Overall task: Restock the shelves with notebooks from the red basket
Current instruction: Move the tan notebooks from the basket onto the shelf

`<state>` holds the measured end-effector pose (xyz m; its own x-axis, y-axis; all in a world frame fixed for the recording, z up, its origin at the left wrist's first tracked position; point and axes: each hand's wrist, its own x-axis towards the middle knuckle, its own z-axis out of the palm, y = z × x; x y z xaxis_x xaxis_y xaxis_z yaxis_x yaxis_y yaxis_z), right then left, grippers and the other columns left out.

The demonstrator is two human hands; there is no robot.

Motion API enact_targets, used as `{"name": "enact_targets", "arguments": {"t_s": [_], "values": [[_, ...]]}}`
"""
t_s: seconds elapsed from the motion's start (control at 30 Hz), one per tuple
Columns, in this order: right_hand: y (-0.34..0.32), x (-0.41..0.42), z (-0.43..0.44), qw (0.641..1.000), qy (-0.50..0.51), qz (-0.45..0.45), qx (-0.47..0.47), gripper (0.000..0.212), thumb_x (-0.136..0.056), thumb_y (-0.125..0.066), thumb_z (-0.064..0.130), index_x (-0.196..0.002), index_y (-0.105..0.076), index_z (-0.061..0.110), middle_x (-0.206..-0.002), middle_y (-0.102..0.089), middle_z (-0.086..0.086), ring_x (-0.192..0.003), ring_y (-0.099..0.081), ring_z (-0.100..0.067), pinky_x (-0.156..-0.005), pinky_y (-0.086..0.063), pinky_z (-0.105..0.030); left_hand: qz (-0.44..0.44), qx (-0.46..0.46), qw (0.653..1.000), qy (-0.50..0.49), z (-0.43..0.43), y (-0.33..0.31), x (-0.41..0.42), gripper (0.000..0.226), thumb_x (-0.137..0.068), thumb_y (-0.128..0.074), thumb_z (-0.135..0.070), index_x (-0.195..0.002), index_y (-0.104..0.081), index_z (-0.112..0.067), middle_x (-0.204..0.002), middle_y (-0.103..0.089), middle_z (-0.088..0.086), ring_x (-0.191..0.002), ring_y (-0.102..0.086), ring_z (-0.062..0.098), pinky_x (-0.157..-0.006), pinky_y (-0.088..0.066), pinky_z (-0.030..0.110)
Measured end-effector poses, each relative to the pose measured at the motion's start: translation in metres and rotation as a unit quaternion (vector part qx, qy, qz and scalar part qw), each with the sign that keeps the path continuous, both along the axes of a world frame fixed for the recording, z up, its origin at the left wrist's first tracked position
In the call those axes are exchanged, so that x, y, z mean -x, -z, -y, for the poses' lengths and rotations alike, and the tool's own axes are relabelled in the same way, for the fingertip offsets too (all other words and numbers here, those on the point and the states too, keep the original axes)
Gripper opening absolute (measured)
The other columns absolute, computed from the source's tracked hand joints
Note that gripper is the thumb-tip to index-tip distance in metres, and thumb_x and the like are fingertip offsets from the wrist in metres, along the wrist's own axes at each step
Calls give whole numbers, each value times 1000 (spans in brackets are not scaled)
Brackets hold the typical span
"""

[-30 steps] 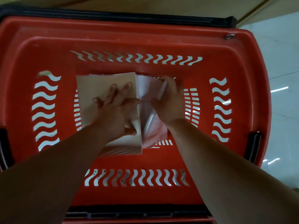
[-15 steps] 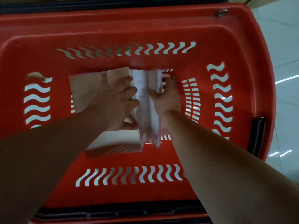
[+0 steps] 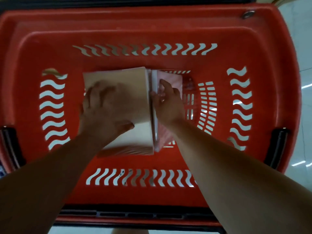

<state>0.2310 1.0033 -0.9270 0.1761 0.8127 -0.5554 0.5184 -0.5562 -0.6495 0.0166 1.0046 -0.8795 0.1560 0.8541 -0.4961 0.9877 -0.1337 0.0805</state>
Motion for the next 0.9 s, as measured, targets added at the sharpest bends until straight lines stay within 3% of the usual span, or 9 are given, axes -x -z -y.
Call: {"name": "enact_targets", "arguments": {"t_s": [0.13, 0.23, 0.33, 0.47, 0.57, 0.63, 0.73, 0.8, 0.9], "values": [[-23, 23, 19, 998, 16, -3, -64, 45, -102, -52, 31, -145, -56, 18, -120, -58, -14, -106, -58, -30, -97, -51, -42, 39, -3, 981, -189, 21, -3, 1, 132, -66, -85, -61, -164, -10, -14, -166, -21, 20, -151, -24, 40, -119, -26, 48], [-37, 38, 26, 999, -13, -29, -40, 52, -97, -53, 30, -147, -54, 17, -124, -61, -10, -113, -57, -24, -102, -48, -37, 156, 54, 912, -376, 20, 2, 3, 114, -73, -88, -45, -162, -22, -17, -156, -45, 10, -137, -50, 33, -102, -40, 32], [-42, 53, 28, 999, -13, -28, -18, 61, -94, -58, 18, -153, -45, 10, -133, -61, -12, -127, -52, -25, -110, -45, -40, 214, 84, 855, -464, 11, 14, 11, 112, -56, -80, -65, -153, -38, -25, -140, -60, 2, -124, -59, 26, -92, -45, 32], [-40, 66, 27, 1000, 11, -13, 8, 74, -90, -45, 22, -161, -30, 6, -150, -52, -16, -139, -48, -31, -118, -41, -44, 274, 83, 823, -491, 6, 22, 18, 109, -44, -82, -63, -144, -51, -32, -129, -67, -9, -115, -64, 15, -92, -52, 30], [-32, 65, 30, 999, 9, -25, 41, 80, -95, -49, 22, -167, -14, 23, -162, -40, -11, -142, -47, -28, -119, -41, -46, 304, 85, 820, -477, 4, 24, 20, 98, -49, -85, -56, -139, -57, -33, -127, -70, -10, -115, -66, 13, -101, -55, 41], [-24, 54, 34, 993, 14, -62, 99, 82, -100, -59, 26, -166, -11, 36, -154, -47, -5, -132, -55, -20, -113, -47, -46, 316, 93, 815, -476, 7, 24, 19, 101, -52, -85, -52, -145, -51, -32, -131, -67, -9, -119, -64, 13, -103, -54, 42], [-19, 41, 36, 987, 20, -88, 131, 87, -100, -63, 32, -164, -6, 45, -146, -57, -5, -122, -64, -23, -102, -55, -45, 316, 99, 817, -472, 11, 18, 15, 111, -65, -88, -43, -157, -28, -34, -146, -54, -7, -131, -54, 15, -110, -48, 44], [-22, 40, 36, 990, 21, -78, 117, 92, -102, -61, 30, -163, 5, 46, -153, -51, -7, -125, -62, -23, -106, -53, -45, 319, 99, 820, -465, 13, 15, 9, 110, -76, -87, -30, -161, -18, -33, -154, -46, -5, -135, -47, 14, -114, -43, 41], [-26, 46, 37, 995, 18, -58, 77, 90, -104, -56, 18, -165, 8, 39, -164, -36, -5, -141, -49, -21, -114, -42, -34, 309, 79, 827, -463, 15, 19, 5, 112, -78, -87, -29, -163, -14, -34, -159, -41, -4, -139, -42, 14, -117, -39, 38]]}}
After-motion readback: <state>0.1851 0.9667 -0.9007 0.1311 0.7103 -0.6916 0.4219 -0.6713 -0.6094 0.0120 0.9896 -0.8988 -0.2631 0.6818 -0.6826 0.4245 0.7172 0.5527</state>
